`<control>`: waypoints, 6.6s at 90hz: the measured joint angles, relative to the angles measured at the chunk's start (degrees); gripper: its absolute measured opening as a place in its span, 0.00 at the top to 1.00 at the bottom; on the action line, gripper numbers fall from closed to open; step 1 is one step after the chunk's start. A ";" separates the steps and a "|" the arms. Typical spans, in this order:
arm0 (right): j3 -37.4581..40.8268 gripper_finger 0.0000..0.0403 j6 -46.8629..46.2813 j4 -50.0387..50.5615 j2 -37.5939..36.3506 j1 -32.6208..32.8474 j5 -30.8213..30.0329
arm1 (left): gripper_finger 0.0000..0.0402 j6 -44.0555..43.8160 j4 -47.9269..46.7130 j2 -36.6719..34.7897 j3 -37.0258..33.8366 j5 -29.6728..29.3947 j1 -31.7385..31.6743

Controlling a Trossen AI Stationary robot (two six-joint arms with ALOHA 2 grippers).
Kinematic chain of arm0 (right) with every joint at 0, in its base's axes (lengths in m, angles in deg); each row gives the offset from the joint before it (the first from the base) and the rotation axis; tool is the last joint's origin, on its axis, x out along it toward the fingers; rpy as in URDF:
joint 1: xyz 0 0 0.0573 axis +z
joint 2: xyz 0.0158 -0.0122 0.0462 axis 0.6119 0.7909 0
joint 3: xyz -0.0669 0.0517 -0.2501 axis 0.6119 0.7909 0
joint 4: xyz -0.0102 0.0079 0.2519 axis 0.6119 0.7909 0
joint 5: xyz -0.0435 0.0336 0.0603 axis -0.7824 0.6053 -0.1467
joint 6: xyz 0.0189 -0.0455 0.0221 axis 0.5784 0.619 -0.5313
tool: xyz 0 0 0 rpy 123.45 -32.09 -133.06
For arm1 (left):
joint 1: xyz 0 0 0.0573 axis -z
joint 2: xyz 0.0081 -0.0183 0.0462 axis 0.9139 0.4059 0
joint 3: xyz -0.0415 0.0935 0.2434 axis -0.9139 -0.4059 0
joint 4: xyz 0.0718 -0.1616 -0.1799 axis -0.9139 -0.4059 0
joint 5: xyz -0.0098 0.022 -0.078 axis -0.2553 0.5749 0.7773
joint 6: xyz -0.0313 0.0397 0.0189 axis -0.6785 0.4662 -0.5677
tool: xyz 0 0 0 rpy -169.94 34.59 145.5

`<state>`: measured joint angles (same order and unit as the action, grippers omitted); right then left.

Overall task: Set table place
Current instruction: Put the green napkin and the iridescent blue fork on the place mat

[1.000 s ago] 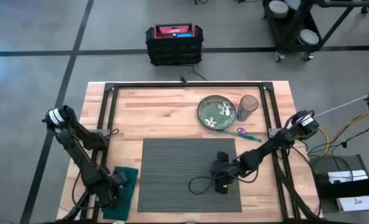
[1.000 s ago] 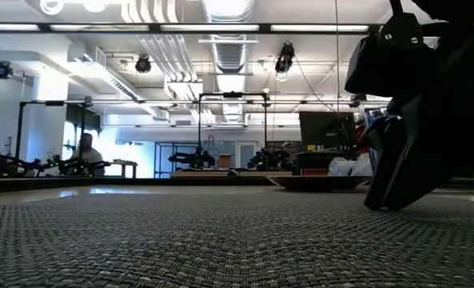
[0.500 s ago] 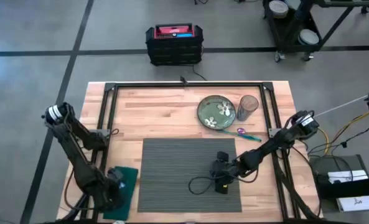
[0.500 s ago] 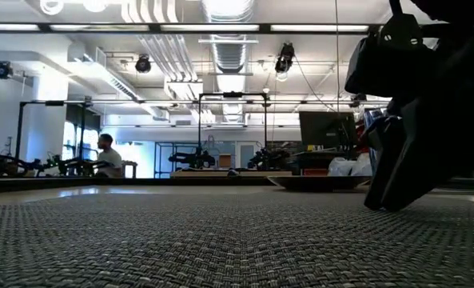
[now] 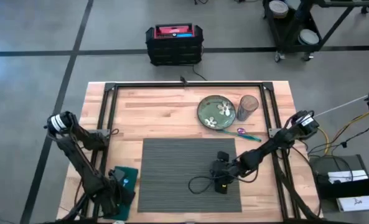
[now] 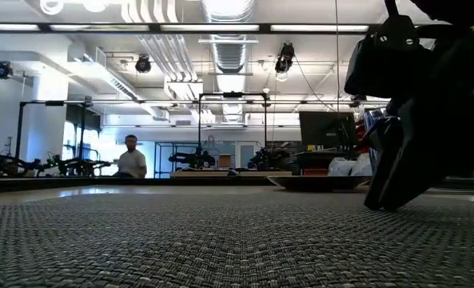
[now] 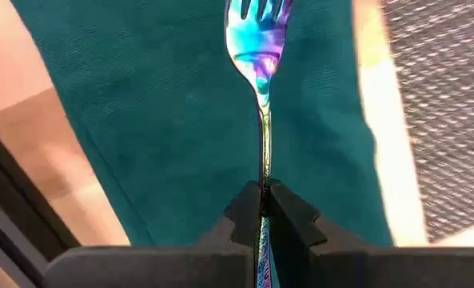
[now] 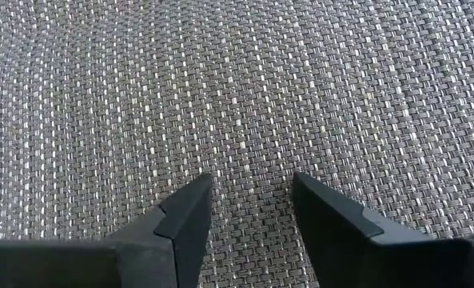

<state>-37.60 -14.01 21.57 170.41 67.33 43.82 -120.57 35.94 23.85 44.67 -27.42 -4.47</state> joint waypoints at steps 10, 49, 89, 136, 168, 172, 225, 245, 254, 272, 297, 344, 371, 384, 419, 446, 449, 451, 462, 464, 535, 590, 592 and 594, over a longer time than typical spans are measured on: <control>0.02 0.61 -0.02 0.09 0.00 -0.02 0.02 | 0.99 1.16 0.31 1.51 0.00 -0.03 -0.29; 0.11 0.48 -0.39 1.67 -2.25 -0.02 2.80 | 0.70 8.35 0.76 -0.33 -0.11 5.37 -1.12; 0.11 0.41 -2.05 2.10 -4.35 -0.02 2.23 | 0.48 14.18 -6.12 -4.04 -0.13 7.87 -0.56; 0.04 0.44 5.08 -13.09 -4.15 0.00 3.19 | 0.42 6.88 -2.14 -4.15 -5.88 6.85 1.40; -3.39 0.44 12.15 -25.89 4.62 -0.06 5.11 | 0.53 8.06 0.74 -4.08 -9.07 1.48 1.79; -5.45 0.45 15.33 -25.82 5.88 -0.26 4.97 | 0.56 8.98 1.08 -4.08 -9.28 1.27 1.79; -52.95 0.50 42.73 -8.78 34.13 -7.41 4.52 | 0.97 14.82 3.43 -3.97 -9.49 -4.62 1.81; -74.89 0.50 42.69 -4.53 47.89 -9.19 4.57 | 0.98 15.09 3.41 -3.97 -9.49 -4.87 1.81; -84.03 0.51 42.67 0.03 53.69 -9.68 4.69 | 0.97 15.21 3.45 -3.99 -9.51 -4.91 1.81; -88.08 0.52 40.85 -1.15 58.57 -10.92 3.43 | 0.98 15.28 3.85 -4.07 -9.55 -5.22 1.78; -88.04 0.53 38.69 1.11 59.30 -11.99 2.99 | 0.98 15.75 4.46 -4.28 -9.59 -5.55 1.86; -88.08 0.62 48.84 -1.75 60.59 -13.76 0.12 | 0.98 16.80 5.03 -4.45 -9.36 -7.18 1.86; -88.02 0.65 40.65 11.79 53.75 -13.25 0.78 | 0.95 17.62 2.77 -5.51 -6.96 -7.50 1.78; -88.08 0.58 36.44 20.54 50.00 -13.27 2.80 | 0.82 16.28 -0.22 -8.45 -6.94 -3.07 1.79; -87.10 0.47 34.38 24.13 48.30 -13.00 3.43 | 0.56 14.80 5.41 -8.96 -3.91 -13.44 0.80; -83.44 0.45 34.47 24.24 48.30 -13.00 3.43 | 0.63 14.98 -19.83 -8.96 7.77 1.80 0.82; -83.11 0.44 34.38 24.11 48.30 -13.00 3.41 | 0.64 14.35 -21.99 -8.95 9.63 -0.59 0.84; -82.92 0.44 34.18 24.01 48.30 -13.00 3.41 | 0.65 13.99 -22.61 -8.94 10.60 -3.15 0.94; -82.64 0.45 33.18 23.98 48.30 -13.00 3.55 | 0.67 15.01 -14.44 -7.83 11.83 -18.89 1.76; -82.62 0.45 33.05 23.98 48.30 -13.00 3.63 | 0.68 15.22 -13.14 -7.40 11.37 -19.22 1.71; -82.58 0.43 33.90 23.12 48.30 -12.50 3.63 | 0.98 9.21 0.95 2.10 -1.50 -9.52 1.62; -82.57 0.47 35.11 23.23 48.31 -12.45 3.65 | 1.00 12.10 -22.25 -3.79 6.26 -17.18 -1.72; -82.55 0.47 35.10 23.23 48.33 -12.39 3.63 | 1.00 12.52 -20.84 -3.80 5.99 -17.10 -1.74; -82.52 0.47 35.10 23.20 48.33 -12.39 3.62 | 1.00 12.68 -19.40 -3.80 5.77 -17.08 -1.82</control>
<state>-120.12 21.09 44.77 218.74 54.94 47.44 -107.89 16.54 20.05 50.44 -44.50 -6.29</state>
